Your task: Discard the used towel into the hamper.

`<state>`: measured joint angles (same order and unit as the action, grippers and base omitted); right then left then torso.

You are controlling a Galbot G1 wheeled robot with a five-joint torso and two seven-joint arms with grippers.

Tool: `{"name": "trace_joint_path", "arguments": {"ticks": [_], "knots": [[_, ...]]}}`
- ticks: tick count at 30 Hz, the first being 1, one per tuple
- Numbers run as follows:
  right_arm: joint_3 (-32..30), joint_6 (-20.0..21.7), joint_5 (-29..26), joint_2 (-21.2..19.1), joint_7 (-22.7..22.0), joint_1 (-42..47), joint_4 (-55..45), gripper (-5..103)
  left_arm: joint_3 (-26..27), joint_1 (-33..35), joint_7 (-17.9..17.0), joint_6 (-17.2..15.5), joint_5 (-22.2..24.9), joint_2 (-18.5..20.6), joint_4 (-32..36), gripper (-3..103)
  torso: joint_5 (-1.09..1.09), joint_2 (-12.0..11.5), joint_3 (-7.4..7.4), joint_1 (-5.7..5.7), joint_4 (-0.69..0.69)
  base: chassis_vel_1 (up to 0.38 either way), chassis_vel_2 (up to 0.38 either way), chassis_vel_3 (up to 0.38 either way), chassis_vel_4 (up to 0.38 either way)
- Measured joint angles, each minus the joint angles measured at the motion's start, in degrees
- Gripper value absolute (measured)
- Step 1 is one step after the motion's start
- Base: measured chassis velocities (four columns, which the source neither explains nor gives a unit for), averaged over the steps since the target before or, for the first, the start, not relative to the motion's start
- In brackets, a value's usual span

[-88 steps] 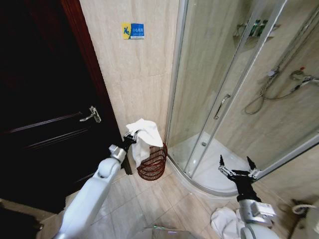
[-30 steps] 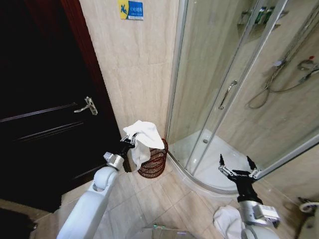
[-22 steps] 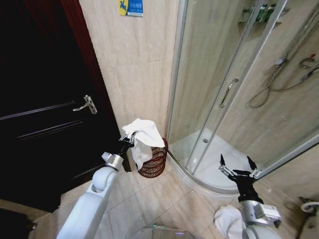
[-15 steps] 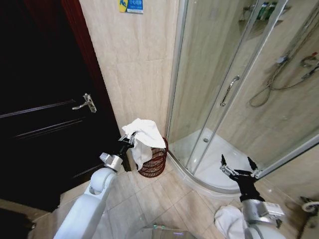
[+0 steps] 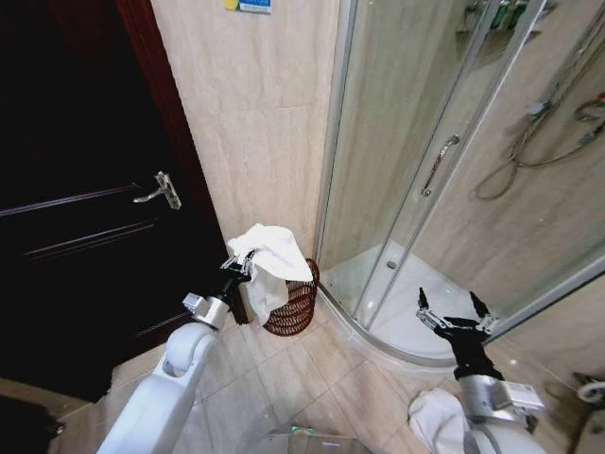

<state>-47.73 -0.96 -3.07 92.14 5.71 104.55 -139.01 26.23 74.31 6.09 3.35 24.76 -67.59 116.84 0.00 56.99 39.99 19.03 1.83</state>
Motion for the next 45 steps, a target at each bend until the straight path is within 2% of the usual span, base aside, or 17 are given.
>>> {"name": "trace_joint_path", "arguments": {"ticks": [3,11,23,45], "knots": [[0.2,-2.3,-0.2,0.0,0.6,-0.4,1.3,100,-0.2,-0.3,0.6,0.6,-0.5,-1.2,-0.7,7,0.00,-1.3,-0.75,-0.57,0.00,0.000,0.000,0.000,0.000],[2.3,-2.1,-0.1,0.0,1.6,-1.2,1.1,100,0.2,0.8,0.8,0.5,-0.5,-2.8,-0.1,7,0.00,-3.4,-1.90,-1.51,0.00,0.000,0.000,0.000,0.000],[1.3,-2.1,-1.5,0.0,2.3,-1.4,1.2,100,-0.3,1.3,1.4,0.3,-2.8,-4.2,1.0,7,0.00,-6.7,-3.74,-2.99,0.00,0.000,0.000,0.000,0.000],[0.4,-4.1,-2.4,0.0,1.7,-0.1,2.2,100,-0.3,1.9,1.9,0.6,-4.3,-4.6,0.5,7,0.00,-12.5,-7.04,-5.50,0.00,0.000,0.000,0.000,0.000]]}}
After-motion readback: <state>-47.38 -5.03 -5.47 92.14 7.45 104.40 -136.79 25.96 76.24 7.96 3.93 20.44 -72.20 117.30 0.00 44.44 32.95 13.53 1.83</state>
